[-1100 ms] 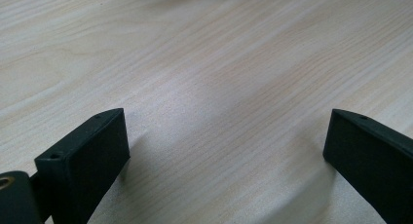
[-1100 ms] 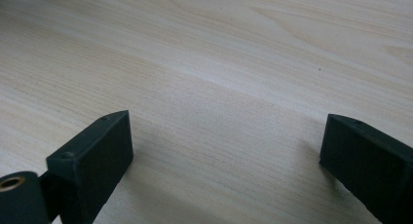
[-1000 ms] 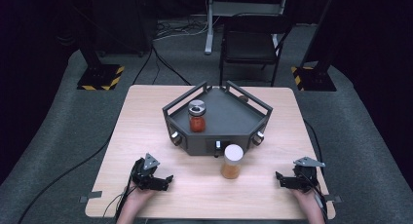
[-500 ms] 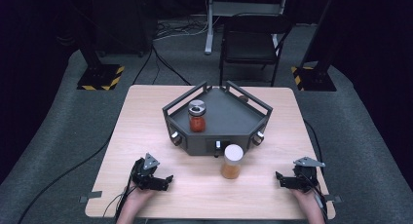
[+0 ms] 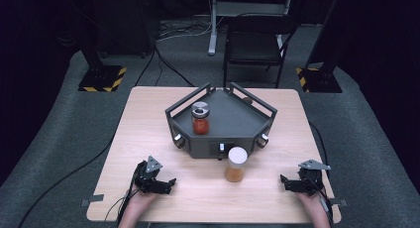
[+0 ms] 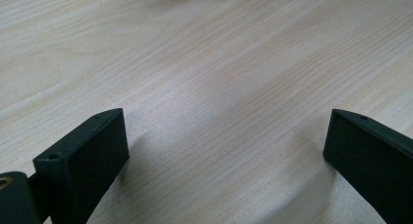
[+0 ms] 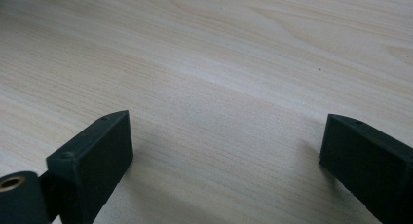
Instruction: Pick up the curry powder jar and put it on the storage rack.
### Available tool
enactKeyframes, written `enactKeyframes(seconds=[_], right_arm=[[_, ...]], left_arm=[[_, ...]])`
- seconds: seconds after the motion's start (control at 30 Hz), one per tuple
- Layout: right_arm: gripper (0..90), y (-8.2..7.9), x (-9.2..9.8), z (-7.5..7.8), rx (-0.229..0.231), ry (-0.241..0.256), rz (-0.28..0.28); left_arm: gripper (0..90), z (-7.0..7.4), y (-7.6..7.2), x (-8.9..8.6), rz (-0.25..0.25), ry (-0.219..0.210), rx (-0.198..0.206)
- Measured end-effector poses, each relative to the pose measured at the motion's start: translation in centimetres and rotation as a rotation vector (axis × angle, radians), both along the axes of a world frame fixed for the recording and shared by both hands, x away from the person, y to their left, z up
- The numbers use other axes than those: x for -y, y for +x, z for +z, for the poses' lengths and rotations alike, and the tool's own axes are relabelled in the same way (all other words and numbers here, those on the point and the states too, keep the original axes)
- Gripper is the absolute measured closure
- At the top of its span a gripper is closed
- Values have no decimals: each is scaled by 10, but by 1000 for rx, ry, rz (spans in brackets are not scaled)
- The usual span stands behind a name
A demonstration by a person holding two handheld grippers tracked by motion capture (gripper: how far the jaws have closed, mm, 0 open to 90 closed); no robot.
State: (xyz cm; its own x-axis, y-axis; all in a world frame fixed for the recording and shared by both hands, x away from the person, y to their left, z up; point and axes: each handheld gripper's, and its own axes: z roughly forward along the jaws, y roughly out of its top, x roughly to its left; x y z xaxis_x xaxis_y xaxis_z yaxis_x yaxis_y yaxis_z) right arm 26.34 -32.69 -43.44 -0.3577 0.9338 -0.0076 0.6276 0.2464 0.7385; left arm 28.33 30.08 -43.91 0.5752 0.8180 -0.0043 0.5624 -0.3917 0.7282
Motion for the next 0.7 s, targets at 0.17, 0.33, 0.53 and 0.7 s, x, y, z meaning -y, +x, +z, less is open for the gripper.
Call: enactKeyframes(seconds=[0.17,0.33,0.53,0.7], right_arm=[[41,0,0,0,0,0,0],[41,0,0,0,0,0,0],[40,0,-1,0,-1,1,-11],[28,0,-2,1,-8,-2,-30]], left_arm=[[23,0,0,0,0,0,0],[23,0,0,0,0,0,0],[21,0,1,0,-1,0,-1],[19,0,1,0,-3,0,-2]])
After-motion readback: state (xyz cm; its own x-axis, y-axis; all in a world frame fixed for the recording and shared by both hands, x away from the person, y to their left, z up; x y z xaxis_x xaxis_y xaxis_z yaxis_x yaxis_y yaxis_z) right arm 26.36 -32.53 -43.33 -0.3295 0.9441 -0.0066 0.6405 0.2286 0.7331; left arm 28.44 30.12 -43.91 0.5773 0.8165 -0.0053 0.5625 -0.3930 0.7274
